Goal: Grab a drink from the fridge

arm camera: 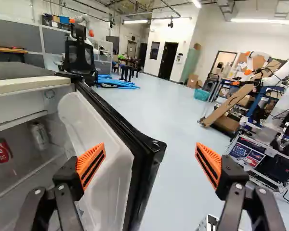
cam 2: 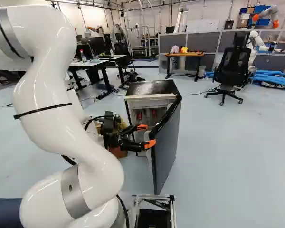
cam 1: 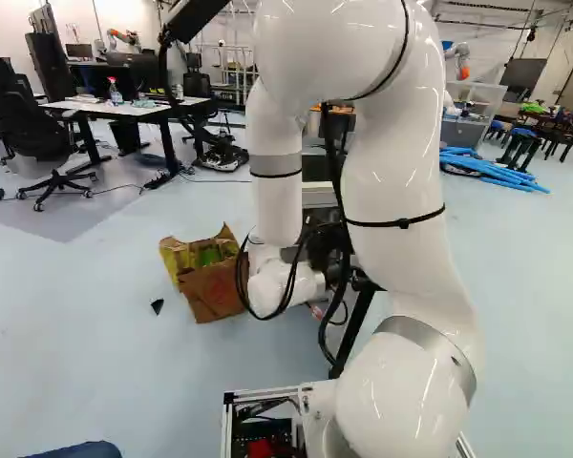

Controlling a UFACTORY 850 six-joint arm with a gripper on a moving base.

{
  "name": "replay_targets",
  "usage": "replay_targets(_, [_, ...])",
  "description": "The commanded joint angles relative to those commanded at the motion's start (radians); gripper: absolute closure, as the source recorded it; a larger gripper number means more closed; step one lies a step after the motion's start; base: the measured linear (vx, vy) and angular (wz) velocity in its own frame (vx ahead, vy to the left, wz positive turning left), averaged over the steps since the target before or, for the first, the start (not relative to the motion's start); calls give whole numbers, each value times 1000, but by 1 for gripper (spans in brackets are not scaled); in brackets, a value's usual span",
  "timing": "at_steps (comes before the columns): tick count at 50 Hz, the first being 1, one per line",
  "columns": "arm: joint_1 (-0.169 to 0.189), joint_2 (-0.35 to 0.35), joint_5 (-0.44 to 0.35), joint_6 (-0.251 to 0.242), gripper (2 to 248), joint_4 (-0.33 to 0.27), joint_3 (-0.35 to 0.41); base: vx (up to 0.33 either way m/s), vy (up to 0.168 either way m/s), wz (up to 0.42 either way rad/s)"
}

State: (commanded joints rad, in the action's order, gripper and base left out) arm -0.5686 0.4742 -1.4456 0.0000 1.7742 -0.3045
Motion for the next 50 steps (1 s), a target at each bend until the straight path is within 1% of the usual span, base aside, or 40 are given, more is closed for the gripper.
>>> replay_targets(15, [88, 1, 1, 0, 3, 6, -37, 0, 0, 0])
replay_targets(31, [181, 4, 13, 0, 3, 38, -80, 0, 0, 0])
replay_targets(50, [292, 10, 46, 0, 3, 81, -136, 0, 0, 0])
